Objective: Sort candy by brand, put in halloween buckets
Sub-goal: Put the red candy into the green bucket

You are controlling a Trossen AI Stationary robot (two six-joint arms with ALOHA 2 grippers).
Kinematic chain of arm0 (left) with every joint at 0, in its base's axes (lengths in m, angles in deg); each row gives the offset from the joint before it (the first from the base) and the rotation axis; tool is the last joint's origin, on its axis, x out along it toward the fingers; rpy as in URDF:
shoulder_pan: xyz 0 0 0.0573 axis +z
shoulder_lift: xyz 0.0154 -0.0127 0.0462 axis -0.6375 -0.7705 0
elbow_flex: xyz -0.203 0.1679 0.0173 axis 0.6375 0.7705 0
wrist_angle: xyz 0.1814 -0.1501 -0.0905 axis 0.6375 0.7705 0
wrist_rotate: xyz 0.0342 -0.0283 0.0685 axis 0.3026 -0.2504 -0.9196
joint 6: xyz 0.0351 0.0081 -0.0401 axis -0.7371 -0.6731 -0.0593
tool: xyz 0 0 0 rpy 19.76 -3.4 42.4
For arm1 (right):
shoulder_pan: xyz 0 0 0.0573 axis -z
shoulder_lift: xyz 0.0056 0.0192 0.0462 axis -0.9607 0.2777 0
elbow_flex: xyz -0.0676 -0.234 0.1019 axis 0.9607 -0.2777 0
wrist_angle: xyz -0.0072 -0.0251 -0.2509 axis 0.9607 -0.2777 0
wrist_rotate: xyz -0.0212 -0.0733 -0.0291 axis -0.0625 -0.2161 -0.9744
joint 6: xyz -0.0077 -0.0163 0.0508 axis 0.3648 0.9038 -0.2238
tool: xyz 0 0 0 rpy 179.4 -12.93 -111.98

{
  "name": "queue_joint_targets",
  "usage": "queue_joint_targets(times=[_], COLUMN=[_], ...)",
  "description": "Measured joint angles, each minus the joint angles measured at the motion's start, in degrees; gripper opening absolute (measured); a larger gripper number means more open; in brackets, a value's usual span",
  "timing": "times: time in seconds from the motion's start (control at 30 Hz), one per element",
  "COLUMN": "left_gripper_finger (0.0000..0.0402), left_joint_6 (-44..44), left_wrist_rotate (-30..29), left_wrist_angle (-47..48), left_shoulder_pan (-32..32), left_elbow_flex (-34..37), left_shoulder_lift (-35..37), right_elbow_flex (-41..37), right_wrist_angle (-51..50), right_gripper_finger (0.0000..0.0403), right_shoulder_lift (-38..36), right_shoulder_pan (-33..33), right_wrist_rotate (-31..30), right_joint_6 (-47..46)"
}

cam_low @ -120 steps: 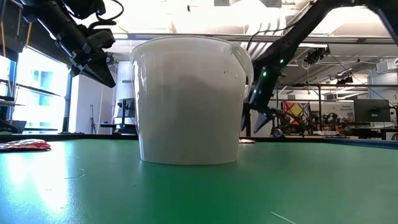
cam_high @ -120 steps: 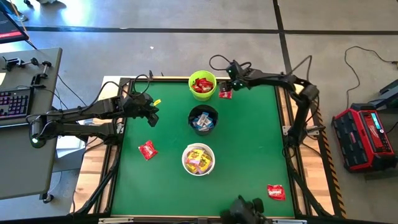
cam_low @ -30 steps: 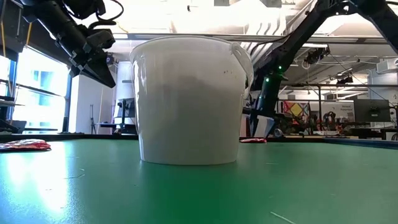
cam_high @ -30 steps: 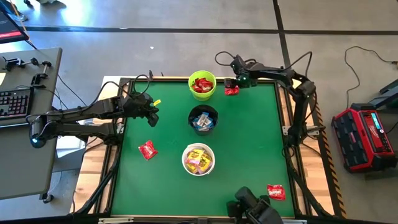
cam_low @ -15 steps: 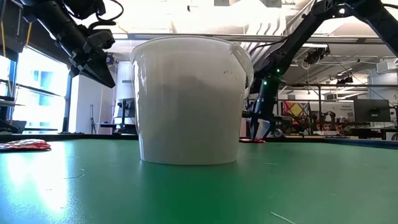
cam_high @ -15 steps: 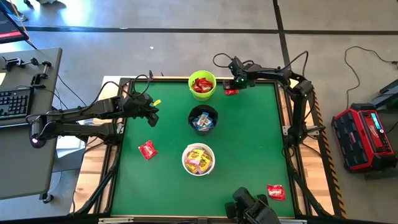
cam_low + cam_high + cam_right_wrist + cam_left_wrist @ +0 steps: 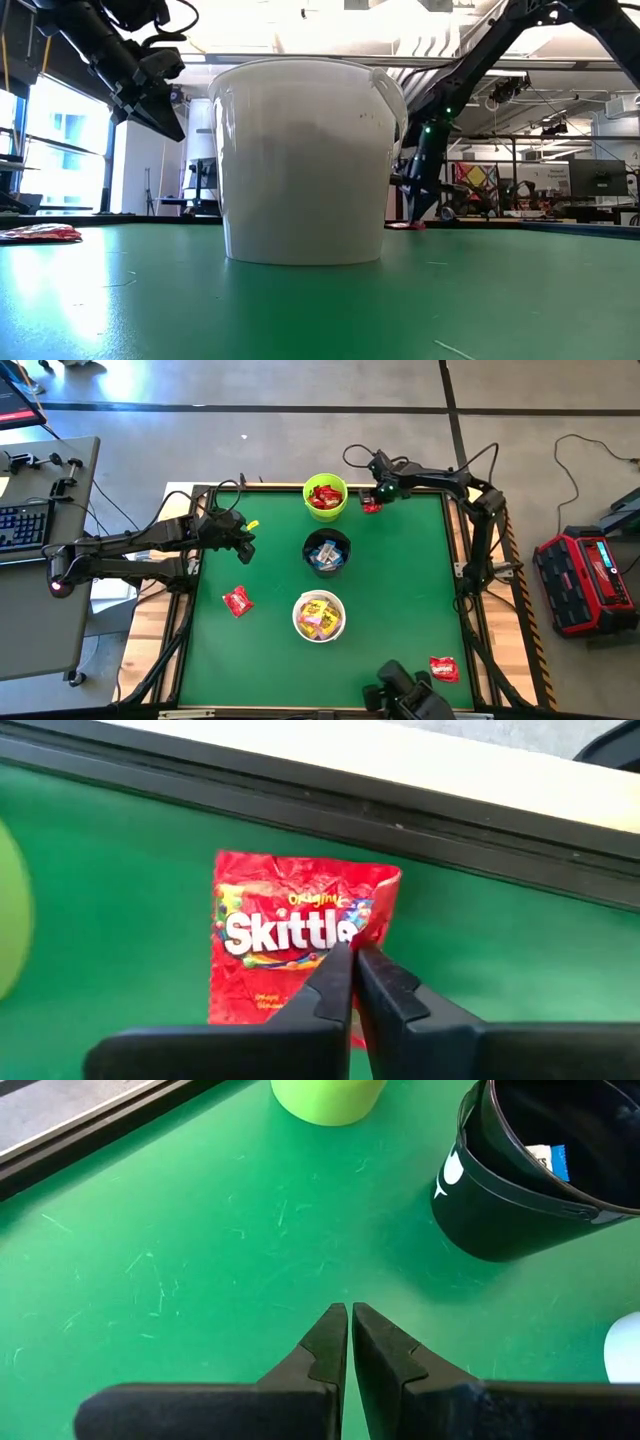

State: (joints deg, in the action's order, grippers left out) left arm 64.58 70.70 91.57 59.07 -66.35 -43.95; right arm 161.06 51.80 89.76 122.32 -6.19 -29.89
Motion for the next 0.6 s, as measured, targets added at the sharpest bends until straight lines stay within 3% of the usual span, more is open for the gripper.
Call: queue_joint_targets(times=[0.27,0.6], left_gripper_finger=[0.0011,0.0011], left_joint_6=[-0.02,-1.01], left_wrist_rotate=[-0.02,-0.02], left_wrist_angle=[0.0,-0.01], left_shoulder_pan=[-0.01,0.0], left_elbow_flex=[0.0,0.0], left_shoulder_lift=[0.0,0.0], right_elbow_flex=[0.0,0.02], right_wrist_angle=[-1.97,-2.3], right_gripper_finger=[0.0,0.0], right_shoulder_lift=[-4.11,-14.46], right_shoulder_pan=[0.34,-0.98], right_wrist_rotate=[2.71,5.75], right_joint_6=[-0.4,-1.98])
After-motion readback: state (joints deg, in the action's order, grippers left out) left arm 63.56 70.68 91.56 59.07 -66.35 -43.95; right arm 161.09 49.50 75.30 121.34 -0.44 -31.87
